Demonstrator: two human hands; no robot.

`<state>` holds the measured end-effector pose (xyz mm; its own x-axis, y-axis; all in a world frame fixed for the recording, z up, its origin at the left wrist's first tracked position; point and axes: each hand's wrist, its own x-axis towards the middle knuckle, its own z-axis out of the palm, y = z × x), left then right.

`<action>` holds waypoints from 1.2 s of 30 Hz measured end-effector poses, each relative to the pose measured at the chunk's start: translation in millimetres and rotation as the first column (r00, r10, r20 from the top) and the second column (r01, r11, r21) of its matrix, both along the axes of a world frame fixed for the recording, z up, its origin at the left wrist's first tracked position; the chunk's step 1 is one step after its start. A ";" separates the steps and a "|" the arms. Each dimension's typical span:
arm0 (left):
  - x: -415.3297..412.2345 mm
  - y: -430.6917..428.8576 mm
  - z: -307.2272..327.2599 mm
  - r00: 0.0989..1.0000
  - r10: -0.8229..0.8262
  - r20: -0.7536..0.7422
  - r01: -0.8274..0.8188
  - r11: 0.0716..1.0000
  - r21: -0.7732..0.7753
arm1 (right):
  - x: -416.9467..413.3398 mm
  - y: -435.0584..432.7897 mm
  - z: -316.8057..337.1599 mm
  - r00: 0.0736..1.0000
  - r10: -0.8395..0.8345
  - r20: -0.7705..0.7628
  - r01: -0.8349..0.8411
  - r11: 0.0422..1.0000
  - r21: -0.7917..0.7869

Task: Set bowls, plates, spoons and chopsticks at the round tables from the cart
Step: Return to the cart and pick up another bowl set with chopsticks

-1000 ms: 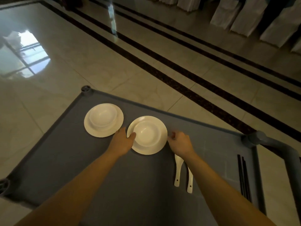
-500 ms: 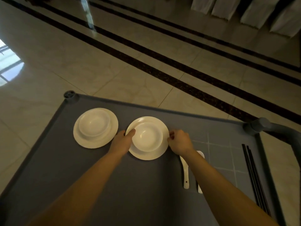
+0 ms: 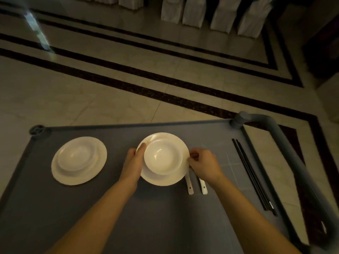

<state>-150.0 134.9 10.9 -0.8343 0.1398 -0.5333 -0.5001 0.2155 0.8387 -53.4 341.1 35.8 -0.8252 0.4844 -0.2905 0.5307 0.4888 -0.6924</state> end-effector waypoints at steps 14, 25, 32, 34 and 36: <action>72.3 93.4 18.5 0.973 -0.231 -0.011 0.231 0.969 0.090 | 128.3 45.2 9.2 0.956 -0.284 -0.073 0.285 0.959 0.000; 88.4 141.0 16.6 0.988 -0.131 -0.082 0.137 0.987 0.080 | 153.9 90.8 6.2 0.874 -0.419 -0.246 0.339 0.889 -0.308; 78.6 152.8 14.1 0.998 -0.058 -0.011 0.059 0.994 0.087 | 163.5 136.5 -28.8 0.953 -0.290 0.084 0.257 0.927 0.273; 75.9 154.5 14.3 0.998 -0.056 -0.009 0.057 0.995 0.085 | 163.3 139.9 -34.3 0.957 -0.238 0.164 0.178 0.934 0.311; 73.2 156.2 13.6 0.999 -0.054 -0.004 0.054 0.995 0.086 | 161.1 140.8 -37.5 0.955 -0.222 0.198 0.150 0.934 0.324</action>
